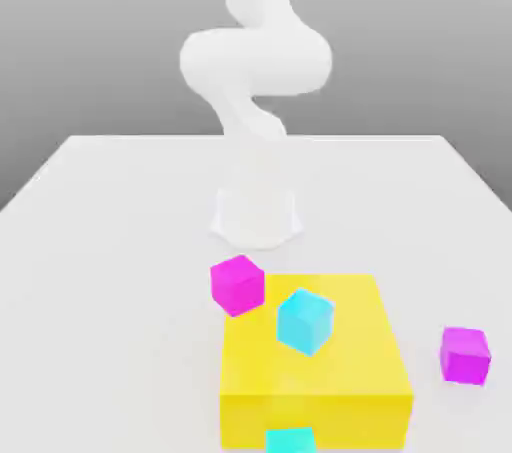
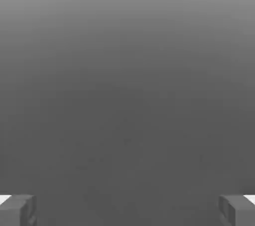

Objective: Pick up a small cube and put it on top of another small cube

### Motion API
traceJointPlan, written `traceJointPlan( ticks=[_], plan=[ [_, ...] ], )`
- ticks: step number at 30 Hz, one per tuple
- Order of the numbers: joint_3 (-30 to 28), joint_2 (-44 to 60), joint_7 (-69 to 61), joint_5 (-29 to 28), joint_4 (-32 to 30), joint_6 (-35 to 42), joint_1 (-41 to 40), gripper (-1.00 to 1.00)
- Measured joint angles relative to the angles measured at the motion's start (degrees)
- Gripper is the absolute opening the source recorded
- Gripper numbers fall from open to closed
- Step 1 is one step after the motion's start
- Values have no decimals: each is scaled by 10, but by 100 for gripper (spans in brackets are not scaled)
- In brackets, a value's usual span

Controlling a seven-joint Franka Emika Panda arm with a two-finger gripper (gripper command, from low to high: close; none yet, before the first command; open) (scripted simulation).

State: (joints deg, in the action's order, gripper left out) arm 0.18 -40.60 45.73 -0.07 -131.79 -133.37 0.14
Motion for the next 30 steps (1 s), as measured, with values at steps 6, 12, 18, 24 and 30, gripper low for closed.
traceJointPlan(
  ticks=[6,12,18,24,30],
  plan=[
    [5,128,-3,-2,0,-39,3,0],
    [10,253,-5,-4,-1,-77,6,0],
    [15,377,-6,-8,-1,-114,9,0],
    [18,502,-7,-12,-1,-152,14,0],
    [17,627,-7,-16,4,-204,19,0]
  ],
)
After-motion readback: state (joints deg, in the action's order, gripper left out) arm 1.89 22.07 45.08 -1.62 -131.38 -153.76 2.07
